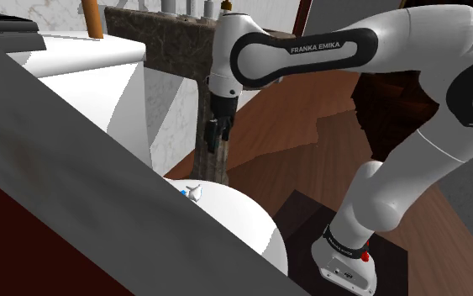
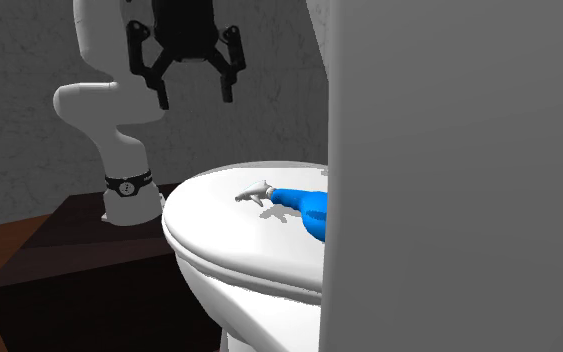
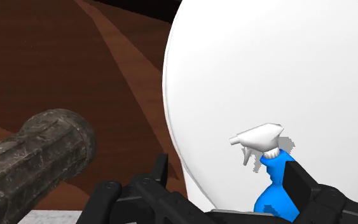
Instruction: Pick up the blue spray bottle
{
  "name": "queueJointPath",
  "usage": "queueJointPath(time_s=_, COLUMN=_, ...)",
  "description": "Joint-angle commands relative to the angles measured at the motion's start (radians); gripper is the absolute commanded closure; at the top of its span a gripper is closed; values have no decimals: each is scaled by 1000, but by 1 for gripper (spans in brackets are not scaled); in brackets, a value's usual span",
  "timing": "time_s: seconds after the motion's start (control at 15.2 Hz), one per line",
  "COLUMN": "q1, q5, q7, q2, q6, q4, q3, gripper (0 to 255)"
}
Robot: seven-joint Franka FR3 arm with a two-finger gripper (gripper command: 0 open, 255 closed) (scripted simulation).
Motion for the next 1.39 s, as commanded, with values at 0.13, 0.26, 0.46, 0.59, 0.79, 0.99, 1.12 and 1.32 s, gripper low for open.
queueJointPath(time_s=0.13, q1=25, q5=-20, q7=16, q2=144, q6=48, q4=71, q3=46, gripper=0)
queueJointPath(time_s=0.26, q1=39, q5=-35, q7=25, q2=213, q6=66, q4=110, q3=66, gripper=0)
queueJointPath(time_s=0.46, q1=63, q5=-64, q7=39, q2=319, q6=86, q4=175, q3=93, gripper=0)
queueJointPath(time_s=0.59, q1=82, q5=-86, q7=50, q2=391, q6=95, q4=223, q3=108, gripper=0)
queueJointPath(time_s=0.79, q1=115, q5=-121, q7=65, q2=500, q6=101, q4=301, q3=125, gripper=0)
queueJointPath(time_s=0.99, q1=129, q5=-135, q7=70, q2=541, q6=114, q4=322, q3=128, gripper=0)
queueJointPath(time_s=1.12, q1=130, q5=-139, q7=71, q2=551, q6=138, q4=308, q3=127, gripper=0)
queueJointPath(time_s=1.32, q1=132, q5=-145, q7=72, q2=568, q6=173, q4=288, q3=125, gripper=0)
